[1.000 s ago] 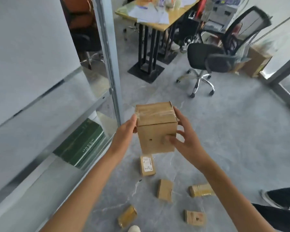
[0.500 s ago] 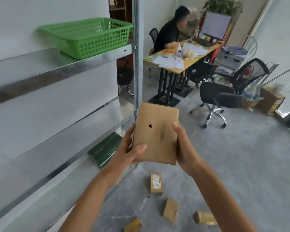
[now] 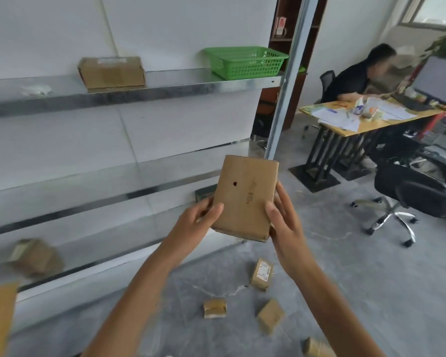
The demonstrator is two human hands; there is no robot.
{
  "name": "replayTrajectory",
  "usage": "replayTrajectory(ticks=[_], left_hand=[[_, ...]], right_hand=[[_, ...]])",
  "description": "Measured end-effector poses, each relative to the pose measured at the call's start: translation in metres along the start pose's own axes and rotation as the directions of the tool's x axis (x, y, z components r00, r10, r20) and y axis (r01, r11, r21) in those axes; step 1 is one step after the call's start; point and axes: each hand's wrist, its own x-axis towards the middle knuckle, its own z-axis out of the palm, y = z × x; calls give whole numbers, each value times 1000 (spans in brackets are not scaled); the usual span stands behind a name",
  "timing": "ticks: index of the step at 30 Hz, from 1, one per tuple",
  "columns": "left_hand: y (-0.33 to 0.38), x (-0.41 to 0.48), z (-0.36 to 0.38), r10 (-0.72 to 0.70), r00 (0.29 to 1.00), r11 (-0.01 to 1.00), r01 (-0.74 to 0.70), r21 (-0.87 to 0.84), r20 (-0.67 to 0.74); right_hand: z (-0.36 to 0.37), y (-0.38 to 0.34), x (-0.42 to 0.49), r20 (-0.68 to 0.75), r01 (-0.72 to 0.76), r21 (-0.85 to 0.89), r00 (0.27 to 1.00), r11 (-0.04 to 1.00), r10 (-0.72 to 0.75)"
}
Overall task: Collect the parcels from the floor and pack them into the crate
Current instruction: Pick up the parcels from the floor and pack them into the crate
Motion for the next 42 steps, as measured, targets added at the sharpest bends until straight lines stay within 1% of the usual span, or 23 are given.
replayTrajectory(ticks=[2, 4, 7, 12, 15, 17, 19, 21, 23, 27, 29, 31, 34, 36, 39, 40, 42], left_hand=[[0, -35, -13, -74, 991, 997, 69, 46, 114], [-3, -69, -28, -114, 985, 989, 101, 103, 129], [-10, -124, -54, -88, 993, 994, 83, 67, 84], [-32, -215, -106, -28, 999, 998, 29, 49, -21], [-51, -270, -137, 6, 986, 999, 1, 39, -165], [-67, -304, -152, 41, 954, 999, -33, 33, -296], [-78, -336, -162, 33, 910, 999, -40, -9, -413], [-87, -367, -170, -7, 878, 997, -33, -75, -479], [-93, -397, -179, -10, 883, 998, -23, -63, -469], [-100, -451, -183, 51, 926, 996, -22, 84, -373], [-102, -473, -173, 60, 918, 991, -9, 132, -393], [-105, -493, -156, 55, 878, 991, 11, 135, -476], [-109, -520, -127, 28, 789, 997, 23, 75, -614], [-113, -538, -111, 4, 732, 1000, 16, 23, -681], [-117, -570, -92, -14, 664, 999, 46, 22, -747], [-119, -580, -87, -11, 628, 999, 39, 17, -778], [-123, -600, -82, 1, 546, 1000, 17, 13, -838]], right_hand=[[12, -4, -15, -25, -11, 4, 1000, 1000, 11], [29, -8, -28, 19, -24, -15, 1000, 1000, 25], [65, -13, -54, 138, -52, -17, 989, 999, 53], [130, -7, -115, 326, -125, 59, 940, 990, 99], [168, -4, -158, 441, -223, 96, 883, 970, 160], [193, -2, -186, 509, -263, 83, 840, 961, 186], [218, 0, -213, 553, -273, 47, 808, 961, 203], [238, 2, -237, 574, -305, 36, 786, 952, 230], [251, 0, -260, 599, -343, 8, 754, 939, 270], [260, -3, -296, 663, -352, -116, 669, 929, 336], [260, -3, -310, 657, -327, -158, 669, 932, 346], [261, 0, -326, 610, -349, -167, 698, 922, 374], [263, 4, -350, 504, -414, -146, 750, 898, 428], [262, 9, -366, 498, -436, -118, 752, 892, 433], [255, 13, -393, 561, -514, -8, 707, 857, 430], [253, 15, -403, 588, -554, 16, 678, 832, 440], [252, 21, -425, 650, -608, 0, 603, 794, 462]])
